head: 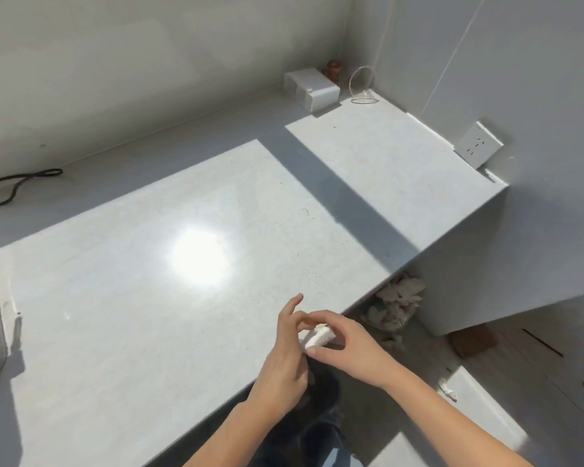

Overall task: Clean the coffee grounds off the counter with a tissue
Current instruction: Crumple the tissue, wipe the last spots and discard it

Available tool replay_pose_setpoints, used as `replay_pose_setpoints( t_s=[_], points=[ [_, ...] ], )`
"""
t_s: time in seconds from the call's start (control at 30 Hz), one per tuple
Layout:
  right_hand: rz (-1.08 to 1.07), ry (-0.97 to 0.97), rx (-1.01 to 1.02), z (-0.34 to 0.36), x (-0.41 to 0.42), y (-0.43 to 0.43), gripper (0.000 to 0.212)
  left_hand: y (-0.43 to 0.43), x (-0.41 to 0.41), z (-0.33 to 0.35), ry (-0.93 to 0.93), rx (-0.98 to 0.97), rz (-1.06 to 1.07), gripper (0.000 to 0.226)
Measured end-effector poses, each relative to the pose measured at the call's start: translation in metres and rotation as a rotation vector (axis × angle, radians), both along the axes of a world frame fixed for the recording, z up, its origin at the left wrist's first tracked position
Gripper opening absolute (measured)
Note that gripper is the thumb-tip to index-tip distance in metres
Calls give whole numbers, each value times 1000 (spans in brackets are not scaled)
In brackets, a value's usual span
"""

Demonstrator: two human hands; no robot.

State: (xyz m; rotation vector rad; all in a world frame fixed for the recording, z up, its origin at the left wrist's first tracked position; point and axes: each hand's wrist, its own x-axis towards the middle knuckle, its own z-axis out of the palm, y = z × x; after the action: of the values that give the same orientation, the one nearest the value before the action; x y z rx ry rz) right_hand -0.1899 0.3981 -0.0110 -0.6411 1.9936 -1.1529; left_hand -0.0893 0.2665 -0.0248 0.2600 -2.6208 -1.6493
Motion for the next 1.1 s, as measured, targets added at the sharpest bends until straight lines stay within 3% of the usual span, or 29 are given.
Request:
replay_pose_setpoints(
  t_s=[0.13,0.33,0.5,0.67,0.77,0.87,0.93,1.1],
  points=[
    [-37,100,11,11,12,-26,36,-20,7,11,70,36,85,75],
    [-49,89,-7,22,22,-71,25,-50,21,28,31,167,167,61],
    [-175,318,-84,25,35,-113,19,-87,36,31,-65,234,422,29],
    [-134,631,-122,16,64,-134,15,-101,56,33,-219,823,527,27],
    [-23,480,-38,1,91,-137,20,-103,64,32,-255,1226,643,32],
    [-37,287,39,-11,109,-139,36,-105,71,29,-271,1405,580,62],
    [-68,274,10,-14,112,-141,37,-110,76,24,-284,1381,463,73],
    [-46,219,-27,-21,98,-152,33,-128,84,17,-481,825,118,57]
  ],
)
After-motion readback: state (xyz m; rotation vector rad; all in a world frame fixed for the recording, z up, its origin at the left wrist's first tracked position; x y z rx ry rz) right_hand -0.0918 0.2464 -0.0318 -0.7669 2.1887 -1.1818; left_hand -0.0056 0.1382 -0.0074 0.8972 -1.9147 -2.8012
